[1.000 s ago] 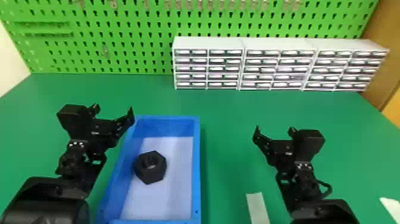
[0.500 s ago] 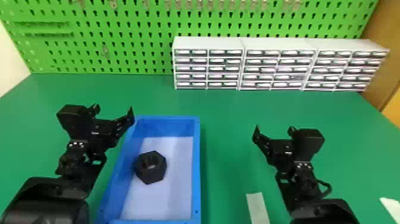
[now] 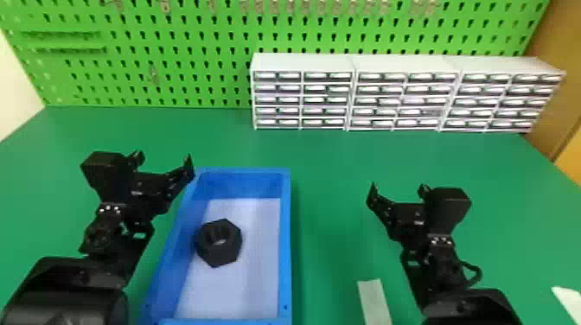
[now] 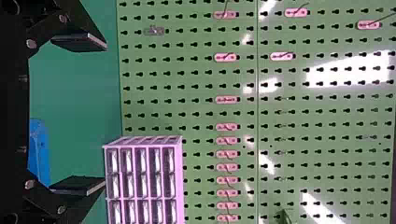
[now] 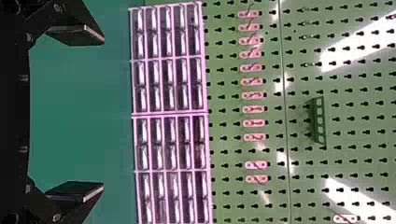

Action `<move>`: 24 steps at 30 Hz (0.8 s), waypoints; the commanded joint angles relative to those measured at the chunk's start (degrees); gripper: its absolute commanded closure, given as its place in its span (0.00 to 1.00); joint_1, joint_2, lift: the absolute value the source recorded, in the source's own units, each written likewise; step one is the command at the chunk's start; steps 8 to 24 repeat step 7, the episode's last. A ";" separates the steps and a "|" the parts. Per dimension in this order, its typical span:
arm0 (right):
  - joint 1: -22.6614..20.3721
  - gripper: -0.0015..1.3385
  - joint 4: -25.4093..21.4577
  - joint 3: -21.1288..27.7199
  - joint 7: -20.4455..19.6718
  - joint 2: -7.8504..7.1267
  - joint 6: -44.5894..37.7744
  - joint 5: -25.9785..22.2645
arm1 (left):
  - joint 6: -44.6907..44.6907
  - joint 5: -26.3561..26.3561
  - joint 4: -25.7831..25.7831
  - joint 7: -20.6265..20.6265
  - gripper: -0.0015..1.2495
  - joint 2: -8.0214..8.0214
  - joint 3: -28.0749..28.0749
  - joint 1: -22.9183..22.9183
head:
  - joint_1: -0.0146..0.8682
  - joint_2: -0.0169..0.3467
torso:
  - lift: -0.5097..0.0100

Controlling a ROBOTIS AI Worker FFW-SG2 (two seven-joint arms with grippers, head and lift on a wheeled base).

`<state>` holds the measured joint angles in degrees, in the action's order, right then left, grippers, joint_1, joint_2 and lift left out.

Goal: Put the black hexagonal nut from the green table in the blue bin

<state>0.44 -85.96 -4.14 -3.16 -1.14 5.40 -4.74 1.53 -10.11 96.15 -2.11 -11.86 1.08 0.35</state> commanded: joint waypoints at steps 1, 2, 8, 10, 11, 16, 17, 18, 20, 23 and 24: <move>0.00 0.14 0.00 -0.07 0.00 -0.09 -0.13 0.00 | 0.05 0.00 0.00 0.00 0.20 -0.01 -0.03 0.00 | 0.79 0.19 | 0.79; 0.00 0.14 0.00 -0.07 0.00 -0.09 -0.22 0.00 | 0.05 0.00 0.00 0.00 0.20 -0.01 -0.03 0.00 | 0.79 0.19 | 0.79; 0.00 0.14 0.00 -0.07 0.00 -0.09 -0.39 0.00 | 0.14 0.00 0.00 0.00 0.20 -0.01 -0.12 0.00 | 0.79 0.19 | 0.79; 0.00 0.14 0.00 -0.07 0.00 -0.09 -0.39 0.00 | 0.14 0.00 0.00 0.00 0.20 -0.01 -0.12 0.00 | 0.79 0.19 | 0.79; 0.00 0.14 0.00 -0.07 0.00 -0.09 -0.39 0.00 | 0.14 0.00 0.00 0.00 0.20 -0.01 -0.12 0.00 | 0.79 0.19 | 0.79; 0.00 0.14 0.00 -0.07 0.00 -0.09 -0.39 0.00 | 0.14 0.00 0.00 0.00 0.20 -0.01 -0.12 0.00 | 0.79 0.19 | 0.79; 0.00 0.14 0.00 -0.07 0.00 -0.09 -0.39 0.00 | 0.14 0.00 0.00 0.00 0.20 -0.01 -0.12 0.00 | 0.79 0.19 | 0.79; 0.00 0.14 0.00 -0.07 0.00 -0.09 -0.39 0.00 | 0.14 0.00 0.00 0.00 0.20 -0.01 -0.12 0.00 | 0.79 0.19 | 0.79; 0.00 0.14 0.00 -0.07 0.00 -0.09 -0.39 0.00 | 0.14 0.00 0.00 0.00 0.20 -0.01 -0.12 0.00 | 0.79 0.19 | 0.79; 0.00 0.14 0.00 -0.07 0.00 -0.09 -0.39 0.00 | 0.14 0.00 0.00 0.00 0.20 -0.01 -0.12 0.00 | 0.79 0.19 | 0.79; 0.00 0.14 0.00 -0.07 0.00 -0.09 -0.39 0.00 | 0.14 0.00 0.00 0.00 0.20 -0.01 -0.12 0.00 | 0.79 0.19 | 0.79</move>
